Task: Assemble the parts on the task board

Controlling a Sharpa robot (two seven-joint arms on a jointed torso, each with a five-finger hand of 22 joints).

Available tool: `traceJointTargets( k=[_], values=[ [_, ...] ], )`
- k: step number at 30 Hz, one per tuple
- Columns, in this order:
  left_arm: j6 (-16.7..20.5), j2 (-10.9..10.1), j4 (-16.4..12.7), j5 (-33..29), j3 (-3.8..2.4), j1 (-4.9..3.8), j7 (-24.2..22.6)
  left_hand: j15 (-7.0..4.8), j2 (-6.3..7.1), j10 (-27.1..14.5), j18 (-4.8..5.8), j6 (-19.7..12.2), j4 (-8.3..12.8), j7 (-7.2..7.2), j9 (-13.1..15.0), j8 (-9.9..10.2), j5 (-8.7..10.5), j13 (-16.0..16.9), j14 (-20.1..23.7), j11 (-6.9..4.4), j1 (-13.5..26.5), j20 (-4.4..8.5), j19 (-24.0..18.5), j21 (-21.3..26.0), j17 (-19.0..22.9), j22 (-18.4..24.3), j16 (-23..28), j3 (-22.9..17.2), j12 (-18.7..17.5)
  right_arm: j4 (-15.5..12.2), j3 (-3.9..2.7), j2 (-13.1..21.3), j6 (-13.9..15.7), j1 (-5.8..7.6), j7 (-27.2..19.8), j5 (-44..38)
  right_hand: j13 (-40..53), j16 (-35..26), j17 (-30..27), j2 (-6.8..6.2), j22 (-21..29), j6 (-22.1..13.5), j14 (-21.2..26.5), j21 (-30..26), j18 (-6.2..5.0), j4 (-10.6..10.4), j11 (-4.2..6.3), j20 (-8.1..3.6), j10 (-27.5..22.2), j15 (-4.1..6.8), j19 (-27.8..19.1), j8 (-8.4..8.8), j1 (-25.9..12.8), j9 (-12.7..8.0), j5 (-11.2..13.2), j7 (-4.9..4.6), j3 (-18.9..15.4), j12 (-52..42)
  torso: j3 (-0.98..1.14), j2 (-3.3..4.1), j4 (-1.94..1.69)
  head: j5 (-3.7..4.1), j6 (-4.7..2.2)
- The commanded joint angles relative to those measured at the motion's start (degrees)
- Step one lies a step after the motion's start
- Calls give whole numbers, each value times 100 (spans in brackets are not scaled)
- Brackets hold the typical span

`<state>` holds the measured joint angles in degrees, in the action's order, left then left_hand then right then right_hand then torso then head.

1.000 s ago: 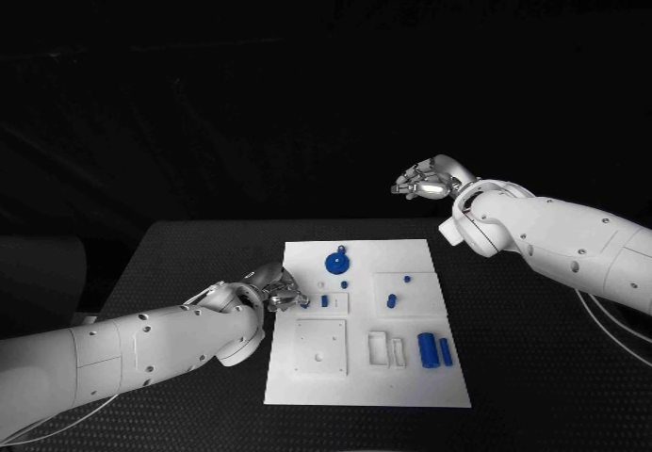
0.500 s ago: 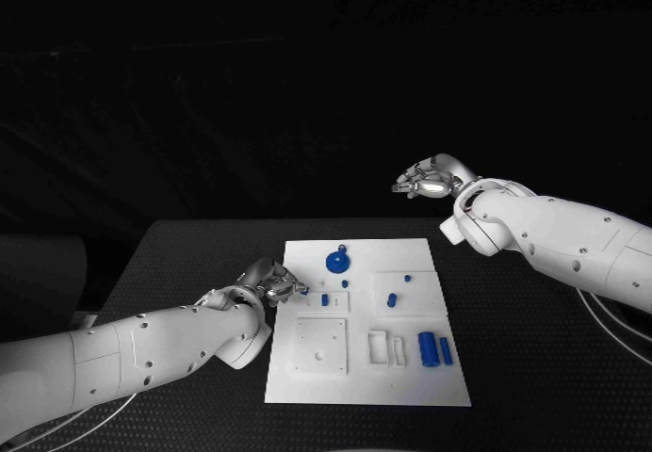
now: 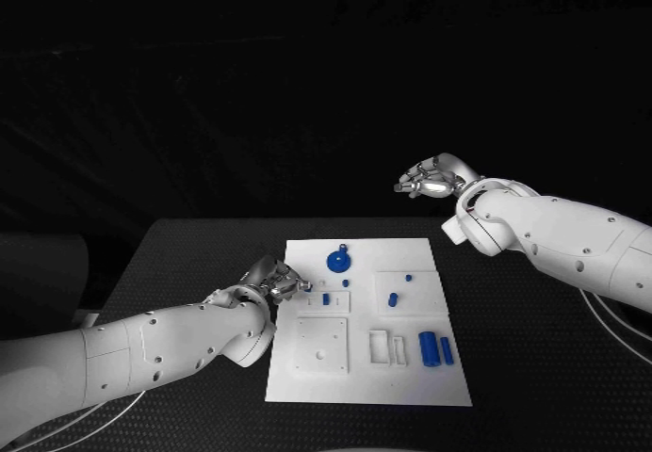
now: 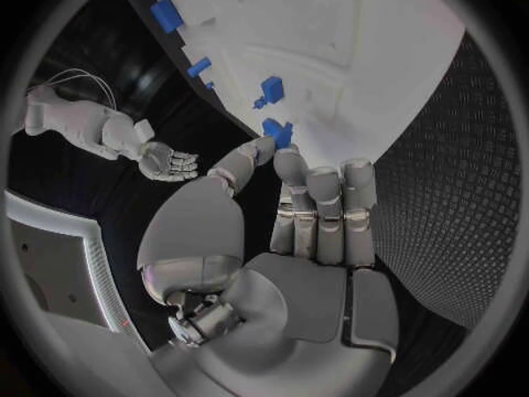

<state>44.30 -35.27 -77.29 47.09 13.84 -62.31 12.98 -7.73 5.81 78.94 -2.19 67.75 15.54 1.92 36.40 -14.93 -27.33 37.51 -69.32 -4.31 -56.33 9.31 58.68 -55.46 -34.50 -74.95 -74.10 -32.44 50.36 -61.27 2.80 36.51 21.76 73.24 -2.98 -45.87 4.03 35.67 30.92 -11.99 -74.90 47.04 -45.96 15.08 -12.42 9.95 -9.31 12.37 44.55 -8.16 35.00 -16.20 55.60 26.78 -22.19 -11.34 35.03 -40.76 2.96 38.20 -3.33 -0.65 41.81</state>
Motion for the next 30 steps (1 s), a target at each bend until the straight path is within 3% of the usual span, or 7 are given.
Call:
traceJointTargets(
  k=[1,7,17,30],
  values=[
    [93,35,41,-16,0,56,-22,-297,-92,207,-49,271,-29,-241,950,-502,-26,7,-215,-244,-110,606,41,-21,-9,-106,-18,-1,29,-6,-2,-1,-25,2,-38,-6,-10,-32,-5,13,-41,-26,28,-36,20,-44,-12,31,48,-14,-3,-19,-46,-6,-22,-8,-6,24,1,5,7,-1,1],
    [94,38,81,105,0,102,15,-298,-87,207,-49,272,-30,-242,950,-501,-28,8,-215,-245,-111,606,41,-22,-9,-106,-18,-1,30,-8,-2,5,-24,2,-36,-6,-10,-32,-6,12,-42,-26,28,-38,20,-44,-11,31,49,-14,-3,-20,-45,-6,-22,-8,-6,25,-3,8,4,12,11],
    [27,44,83,243,0,108,120,-300,-63,207,-50,277,-32,-243,950,-502,-30,11,-216,-246,-113,608,41,-25,-10,-107,-20,-1,37,-6,-2,0,-29,2,-37,-6,-10,-32,-6,12,-43,-25,28,-40,20,-44,-11,31,49,-14,-2,-20,-45,-7,-23,-8,-6,26,-6,6,2,11,27],
    [-325,58,85,609,0,115,335,-306,11,211,-50,294,-53,-240,950,-500,-23,25,-213,-239,-105,609,38,-34,-16,-110,-27,9,62,-3,-2,-5,-32,2,-37,-6,-10,-32,-7,12,-48,-25,27,-44,19,-45,-11,31,52,-14,0,-20,-43,-8,-24,-7,-5,28,-5,7,3,8,37]
  ],
)
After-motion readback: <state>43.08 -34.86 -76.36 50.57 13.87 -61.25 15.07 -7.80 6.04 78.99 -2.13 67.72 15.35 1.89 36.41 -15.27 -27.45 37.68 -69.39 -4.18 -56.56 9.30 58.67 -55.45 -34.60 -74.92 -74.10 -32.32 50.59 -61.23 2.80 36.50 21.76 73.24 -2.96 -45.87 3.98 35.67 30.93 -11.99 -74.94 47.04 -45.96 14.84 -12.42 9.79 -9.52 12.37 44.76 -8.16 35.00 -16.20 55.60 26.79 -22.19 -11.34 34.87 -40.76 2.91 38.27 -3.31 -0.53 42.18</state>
